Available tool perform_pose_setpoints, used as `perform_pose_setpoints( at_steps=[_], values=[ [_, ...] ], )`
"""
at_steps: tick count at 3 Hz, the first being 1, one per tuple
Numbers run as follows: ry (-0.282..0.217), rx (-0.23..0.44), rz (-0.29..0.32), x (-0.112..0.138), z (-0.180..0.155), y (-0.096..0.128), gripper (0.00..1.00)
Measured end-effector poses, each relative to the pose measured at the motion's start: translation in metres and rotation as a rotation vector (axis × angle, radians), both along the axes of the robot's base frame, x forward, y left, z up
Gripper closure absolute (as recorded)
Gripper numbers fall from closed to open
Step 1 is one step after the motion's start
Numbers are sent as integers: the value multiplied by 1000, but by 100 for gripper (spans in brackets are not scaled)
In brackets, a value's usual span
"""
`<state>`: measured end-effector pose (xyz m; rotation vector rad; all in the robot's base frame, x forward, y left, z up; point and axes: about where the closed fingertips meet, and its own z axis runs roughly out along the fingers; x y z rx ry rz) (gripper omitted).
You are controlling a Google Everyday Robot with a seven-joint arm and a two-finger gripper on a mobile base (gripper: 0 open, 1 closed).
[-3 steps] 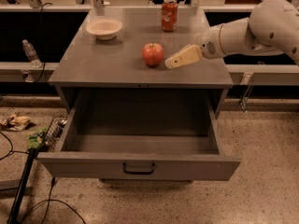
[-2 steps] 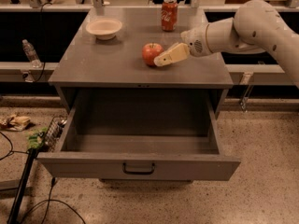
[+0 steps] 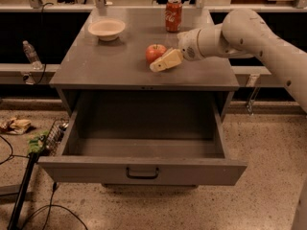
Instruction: Place apple into top drawer
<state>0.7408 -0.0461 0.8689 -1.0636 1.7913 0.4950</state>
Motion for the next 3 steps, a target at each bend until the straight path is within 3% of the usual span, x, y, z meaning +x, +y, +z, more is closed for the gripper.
perform_pose_setpoints(
  at_steps=[1,3],
  values=[
    [-4,1,9,7,-6,11,0],
    [15,57,43,7,-7,30,48]
  ],
)
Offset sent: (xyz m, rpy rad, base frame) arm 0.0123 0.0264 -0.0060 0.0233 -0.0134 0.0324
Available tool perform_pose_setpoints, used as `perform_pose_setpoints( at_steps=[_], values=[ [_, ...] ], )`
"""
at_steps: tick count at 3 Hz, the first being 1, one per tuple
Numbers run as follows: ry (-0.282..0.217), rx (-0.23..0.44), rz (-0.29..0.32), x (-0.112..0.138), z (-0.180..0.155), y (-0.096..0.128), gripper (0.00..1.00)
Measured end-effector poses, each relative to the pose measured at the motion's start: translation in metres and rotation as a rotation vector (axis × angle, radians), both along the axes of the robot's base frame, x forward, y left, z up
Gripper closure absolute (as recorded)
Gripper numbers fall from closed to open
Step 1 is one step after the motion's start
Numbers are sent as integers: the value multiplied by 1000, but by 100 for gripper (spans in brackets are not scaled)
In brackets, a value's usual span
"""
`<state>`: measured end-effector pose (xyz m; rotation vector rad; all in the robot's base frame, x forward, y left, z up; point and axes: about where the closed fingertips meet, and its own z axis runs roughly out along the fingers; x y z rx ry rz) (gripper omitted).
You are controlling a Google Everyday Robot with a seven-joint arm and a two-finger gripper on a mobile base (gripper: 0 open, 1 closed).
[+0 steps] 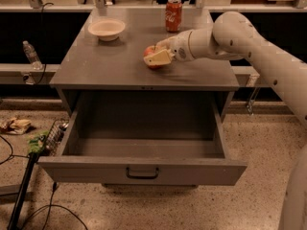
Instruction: Place apple into top drawer
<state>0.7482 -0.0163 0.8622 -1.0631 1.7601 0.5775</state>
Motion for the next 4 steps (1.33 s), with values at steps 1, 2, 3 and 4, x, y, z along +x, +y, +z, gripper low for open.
perform_pose_setpoints(
  at_steps=[1,2,3,4],
  values=[
    [56,84,40,-7,-5,6,72],
    [77,154,69,-27,7,-7,95],
    [46,127,72,-66,30,-48,100],
    [23,108,54,-114,50,-72,100]
  ],
)
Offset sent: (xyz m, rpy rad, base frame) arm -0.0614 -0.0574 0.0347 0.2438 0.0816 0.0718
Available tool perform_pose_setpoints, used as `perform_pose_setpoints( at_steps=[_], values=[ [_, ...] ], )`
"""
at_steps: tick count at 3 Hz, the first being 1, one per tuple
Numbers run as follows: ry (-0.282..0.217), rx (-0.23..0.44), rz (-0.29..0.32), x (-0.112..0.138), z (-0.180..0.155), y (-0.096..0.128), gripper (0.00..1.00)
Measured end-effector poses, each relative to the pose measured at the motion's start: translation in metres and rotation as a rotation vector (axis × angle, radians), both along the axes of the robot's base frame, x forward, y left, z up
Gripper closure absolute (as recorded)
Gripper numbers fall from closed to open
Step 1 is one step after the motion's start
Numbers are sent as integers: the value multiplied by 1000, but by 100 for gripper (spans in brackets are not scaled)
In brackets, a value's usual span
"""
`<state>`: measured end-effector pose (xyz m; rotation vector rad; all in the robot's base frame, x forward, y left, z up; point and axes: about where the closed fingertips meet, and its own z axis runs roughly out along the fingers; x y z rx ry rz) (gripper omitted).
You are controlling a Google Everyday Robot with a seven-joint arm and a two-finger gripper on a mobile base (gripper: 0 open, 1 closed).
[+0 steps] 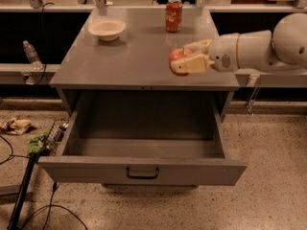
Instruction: Place apple into top drawer
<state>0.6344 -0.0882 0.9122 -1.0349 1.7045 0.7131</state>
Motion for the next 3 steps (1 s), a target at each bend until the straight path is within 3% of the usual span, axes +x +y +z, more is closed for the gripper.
perform_pose_setpoints(
  at_steps=[1,3],
  values=[
    [-7,15,47,-83,-51,35,100],
    [-8,13,56,-86,-53,40,100]
  ],
)
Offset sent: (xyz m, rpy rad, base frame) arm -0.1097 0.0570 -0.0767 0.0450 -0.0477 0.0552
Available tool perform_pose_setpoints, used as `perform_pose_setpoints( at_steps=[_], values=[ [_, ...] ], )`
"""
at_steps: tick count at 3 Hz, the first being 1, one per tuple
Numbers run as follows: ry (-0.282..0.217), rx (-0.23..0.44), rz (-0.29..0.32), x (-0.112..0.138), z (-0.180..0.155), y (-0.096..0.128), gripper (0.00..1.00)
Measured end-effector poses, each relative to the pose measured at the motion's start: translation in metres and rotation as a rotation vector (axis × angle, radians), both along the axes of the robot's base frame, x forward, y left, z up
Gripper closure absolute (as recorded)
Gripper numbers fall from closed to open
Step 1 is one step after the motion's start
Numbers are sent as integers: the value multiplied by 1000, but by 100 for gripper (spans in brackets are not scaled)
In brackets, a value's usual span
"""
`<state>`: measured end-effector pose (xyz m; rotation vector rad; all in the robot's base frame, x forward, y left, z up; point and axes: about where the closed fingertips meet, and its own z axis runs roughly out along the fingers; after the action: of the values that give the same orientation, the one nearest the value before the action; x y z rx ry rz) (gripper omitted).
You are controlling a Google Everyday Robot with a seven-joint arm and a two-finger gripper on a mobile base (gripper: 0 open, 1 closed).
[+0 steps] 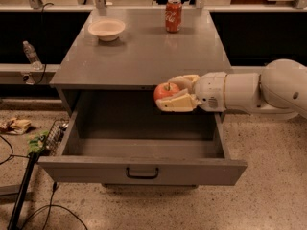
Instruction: Place apple into top drawer
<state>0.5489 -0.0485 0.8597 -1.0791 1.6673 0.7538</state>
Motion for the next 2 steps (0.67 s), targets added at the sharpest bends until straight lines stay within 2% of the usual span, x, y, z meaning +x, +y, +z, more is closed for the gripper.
perform_pose_setpoints(
  at_steps=[1,2],
  values=[
    [22,21,40,-5,-40,4,100],
    [55,32,110,-8,-96,8,100]
  ],
)
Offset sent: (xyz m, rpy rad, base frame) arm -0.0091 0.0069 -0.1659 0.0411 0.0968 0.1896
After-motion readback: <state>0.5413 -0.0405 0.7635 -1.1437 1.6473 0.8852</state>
